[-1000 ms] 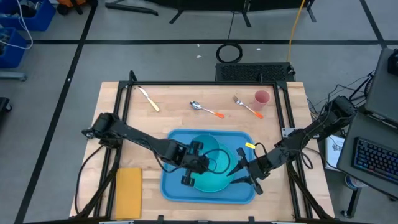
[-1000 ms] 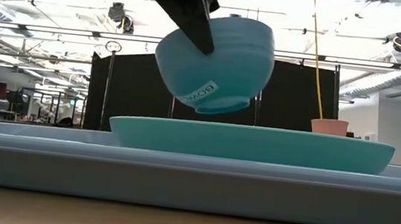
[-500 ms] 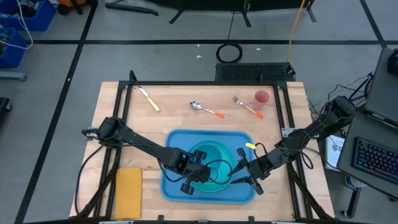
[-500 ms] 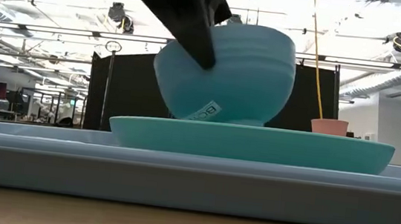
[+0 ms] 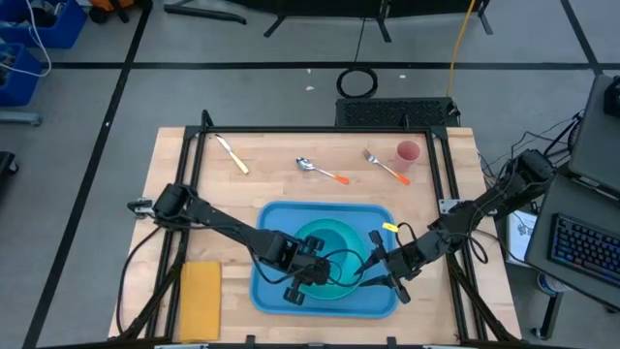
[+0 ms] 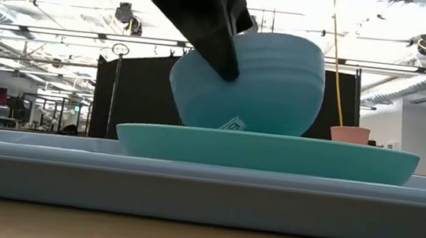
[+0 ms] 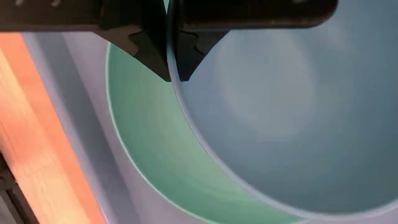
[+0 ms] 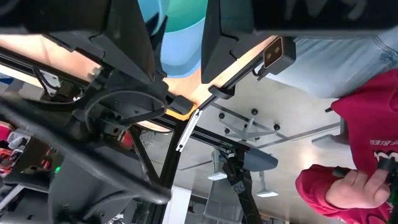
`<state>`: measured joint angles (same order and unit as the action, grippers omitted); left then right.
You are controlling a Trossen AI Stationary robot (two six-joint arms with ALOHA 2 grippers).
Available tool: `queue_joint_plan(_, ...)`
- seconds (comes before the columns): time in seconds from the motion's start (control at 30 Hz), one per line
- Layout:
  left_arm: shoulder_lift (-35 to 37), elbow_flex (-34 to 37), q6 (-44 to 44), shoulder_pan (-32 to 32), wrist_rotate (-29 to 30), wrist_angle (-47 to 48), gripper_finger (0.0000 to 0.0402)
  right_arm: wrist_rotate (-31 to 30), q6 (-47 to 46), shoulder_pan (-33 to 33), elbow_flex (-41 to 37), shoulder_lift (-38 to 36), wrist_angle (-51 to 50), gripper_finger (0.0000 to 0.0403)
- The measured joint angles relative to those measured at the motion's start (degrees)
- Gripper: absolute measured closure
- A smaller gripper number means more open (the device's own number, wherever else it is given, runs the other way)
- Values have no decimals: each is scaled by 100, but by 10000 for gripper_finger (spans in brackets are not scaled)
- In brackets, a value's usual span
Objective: Set up tray
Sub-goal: Put the blue bowl on the green plate
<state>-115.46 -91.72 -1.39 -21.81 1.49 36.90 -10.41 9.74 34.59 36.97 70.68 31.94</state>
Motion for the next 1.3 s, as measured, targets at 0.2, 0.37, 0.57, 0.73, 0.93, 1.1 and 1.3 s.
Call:
queue_joint_plan(0.2,-96,0,9,2,-206,-94,396,0,0,0,0,1,-2,282)
queue_joint_plan(0.37,-149,0,18,28,-153,-64,396,0,-2,0,0,1,-7,282)
queue_joint_plan(0.57,-149,0,73,43,-139,-79,392,1,-2,0,0,3,-9,282)
queue_joint_plan(0.73,-149,0,149,43,-256,-106,365,0,-2,0,0,1,-15,282)
queue_joint_plan(0.93,-149,0,133,40,-275,-111,372,0,-2,1,0,3,-26,282)
queue_joint_plan(1.1,-149,0,125,43,-234,-195,382,1,-4,1,0,2,-47,282)
queue_joint_plan(1.3,-149,0,125,40,-287,-452,369,1,-4,2,0,3,-48,282)
